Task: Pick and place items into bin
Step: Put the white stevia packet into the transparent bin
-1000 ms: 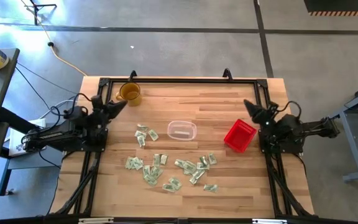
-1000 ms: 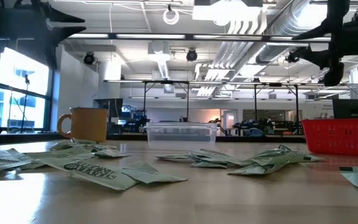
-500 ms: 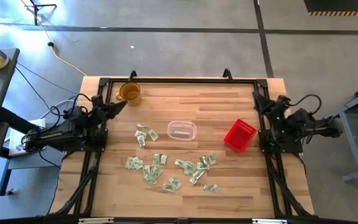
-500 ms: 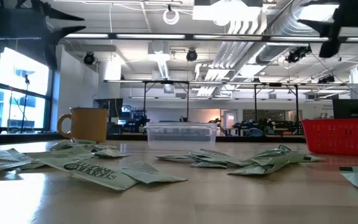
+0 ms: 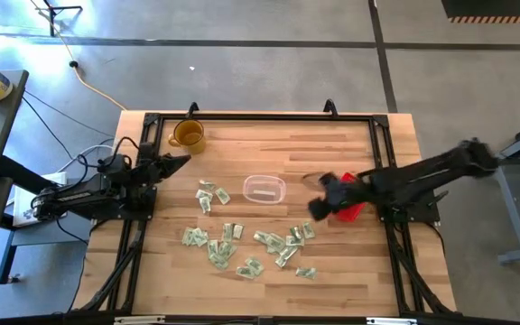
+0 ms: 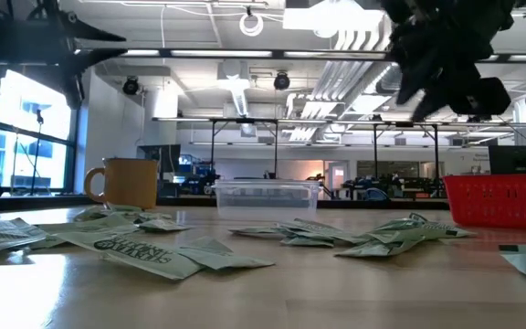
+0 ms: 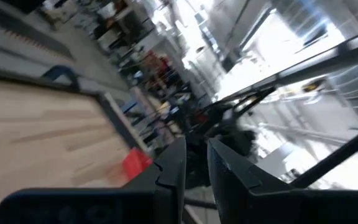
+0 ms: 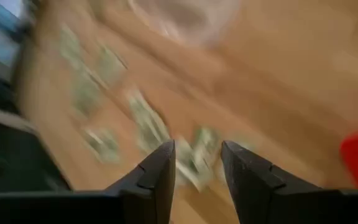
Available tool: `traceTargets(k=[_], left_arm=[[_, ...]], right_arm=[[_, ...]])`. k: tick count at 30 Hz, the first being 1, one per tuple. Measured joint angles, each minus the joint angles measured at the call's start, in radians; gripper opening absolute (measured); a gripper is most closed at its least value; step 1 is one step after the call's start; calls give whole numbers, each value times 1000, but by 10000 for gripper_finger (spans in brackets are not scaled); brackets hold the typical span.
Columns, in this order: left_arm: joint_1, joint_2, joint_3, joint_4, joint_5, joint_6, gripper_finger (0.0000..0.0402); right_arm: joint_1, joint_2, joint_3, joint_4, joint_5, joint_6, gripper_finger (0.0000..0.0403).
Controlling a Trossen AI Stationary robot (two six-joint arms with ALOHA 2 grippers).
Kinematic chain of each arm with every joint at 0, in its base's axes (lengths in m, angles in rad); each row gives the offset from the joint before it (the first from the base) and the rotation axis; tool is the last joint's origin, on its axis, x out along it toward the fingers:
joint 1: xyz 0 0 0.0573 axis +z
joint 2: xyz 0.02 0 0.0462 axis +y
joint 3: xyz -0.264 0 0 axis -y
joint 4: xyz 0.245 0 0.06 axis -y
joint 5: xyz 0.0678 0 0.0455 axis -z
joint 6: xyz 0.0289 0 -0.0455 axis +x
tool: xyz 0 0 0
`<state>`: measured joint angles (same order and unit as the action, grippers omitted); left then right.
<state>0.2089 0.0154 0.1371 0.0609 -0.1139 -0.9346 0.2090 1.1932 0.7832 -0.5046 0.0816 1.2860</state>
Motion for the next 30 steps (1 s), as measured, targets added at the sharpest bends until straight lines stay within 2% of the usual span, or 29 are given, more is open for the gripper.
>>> traceTargets(k=[3, 6, 12, 15, 21, 30], left_arm=[[0, 0, 0, -64, 25, -59, 101], [0, 0, 0, -139, 35, -69, 101], [0, 0, 0, -206, 40, -69, 101], [0, 0, 0, -207, 50, -67, 101], [0, 0, 0, -222, 81, -66, 101], [0, 0, 0, -248, 100, -65, 101]], right_arm=[[27, 164, 121, -157, -84, -6, 128], [45, 282, 202, -270, -139, -25, 153], [28, 412, 232, -250, -157, 30, 238], [19, 458, 232, -214, -129, 72, 259], [20, 531, 232, -209, -87, 132, 249], [23, 555, 232, -213, -81, 130, 200]])
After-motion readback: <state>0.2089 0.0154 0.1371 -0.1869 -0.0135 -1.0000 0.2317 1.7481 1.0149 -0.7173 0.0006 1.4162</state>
